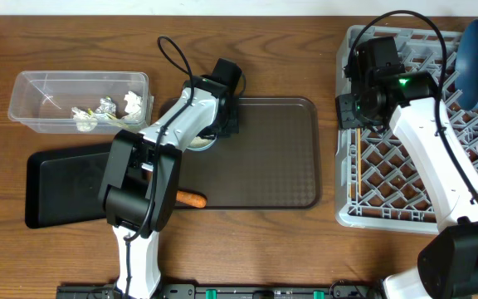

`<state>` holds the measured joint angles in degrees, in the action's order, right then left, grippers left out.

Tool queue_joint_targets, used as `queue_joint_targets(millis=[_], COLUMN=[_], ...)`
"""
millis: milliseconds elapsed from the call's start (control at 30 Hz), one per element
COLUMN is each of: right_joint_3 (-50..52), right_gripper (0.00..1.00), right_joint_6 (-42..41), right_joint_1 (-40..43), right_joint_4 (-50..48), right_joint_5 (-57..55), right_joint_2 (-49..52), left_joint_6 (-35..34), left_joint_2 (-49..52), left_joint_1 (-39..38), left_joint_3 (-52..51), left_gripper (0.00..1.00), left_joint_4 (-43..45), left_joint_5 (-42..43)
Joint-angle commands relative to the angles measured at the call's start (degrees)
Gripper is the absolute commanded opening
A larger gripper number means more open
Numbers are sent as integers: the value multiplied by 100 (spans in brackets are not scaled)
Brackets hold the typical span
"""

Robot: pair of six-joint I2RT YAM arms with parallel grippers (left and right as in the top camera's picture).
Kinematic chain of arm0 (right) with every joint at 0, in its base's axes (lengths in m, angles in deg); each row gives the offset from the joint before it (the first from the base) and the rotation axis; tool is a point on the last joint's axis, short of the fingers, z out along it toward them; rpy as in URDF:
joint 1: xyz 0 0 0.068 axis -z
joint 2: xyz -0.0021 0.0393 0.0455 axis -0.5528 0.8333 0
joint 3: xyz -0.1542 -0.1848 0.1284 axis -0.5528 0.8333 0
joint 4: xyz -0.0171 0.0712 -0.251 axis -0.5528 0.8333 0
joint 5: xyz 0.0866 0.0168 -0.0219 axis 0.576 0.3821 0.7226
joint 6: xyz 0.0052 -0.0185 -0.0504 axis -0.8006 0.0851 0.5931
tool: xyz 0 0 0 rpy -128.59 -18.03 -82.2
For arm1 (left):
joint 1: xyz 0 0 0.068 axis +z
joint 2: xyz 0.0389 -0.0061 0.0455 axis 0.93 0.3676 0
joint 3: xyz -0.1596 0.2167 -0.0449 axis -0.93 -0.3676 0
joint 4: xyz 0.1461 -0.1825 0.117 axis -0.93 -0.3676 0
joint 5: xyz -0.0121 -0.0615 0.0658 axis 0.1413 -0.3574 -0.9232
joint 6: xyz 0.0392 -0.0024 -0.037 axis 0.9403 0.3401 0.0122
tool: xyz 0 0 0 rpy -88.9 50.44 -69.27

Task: Sort waste into correct bins and load items into the dishwasher rack
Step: 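Grasp the rim of the light-blue rice bowl with the left gripper, then carry the rice bowl left and tip the rice onto the black tray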

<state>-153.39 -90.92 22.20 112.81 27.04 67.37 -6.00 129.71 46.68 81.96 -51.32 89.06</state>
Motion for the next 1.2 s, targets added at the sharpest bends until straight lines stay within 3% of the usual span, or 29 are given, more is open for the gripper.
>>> queue_joint_targets(millis=[0,500,933,1167], right_joint_3=[-13,-13,-13,-13], right_gripper=[57,54,55,55], right_joint_6=[74,72,72,72], right_joint_1=[31,173,918,1134], right_joint_4=[35,153,170,170], right_joint_5=[-28,-111,-127,-129], right_joint_2=[-70,-214,-372,-372], left_joint_6=[-31,-28,-70,-439], left_joint_2=[66,-129,-1613,-2323], left_joint_1=[20,20,63,535], left_joint_3=[-35,-31,-31,-33], left_gripper=[8,6,6,6], left_joint_4=[-83,-485,-1722,-2238], left_joint_5=[-52,-55,-55,-52])
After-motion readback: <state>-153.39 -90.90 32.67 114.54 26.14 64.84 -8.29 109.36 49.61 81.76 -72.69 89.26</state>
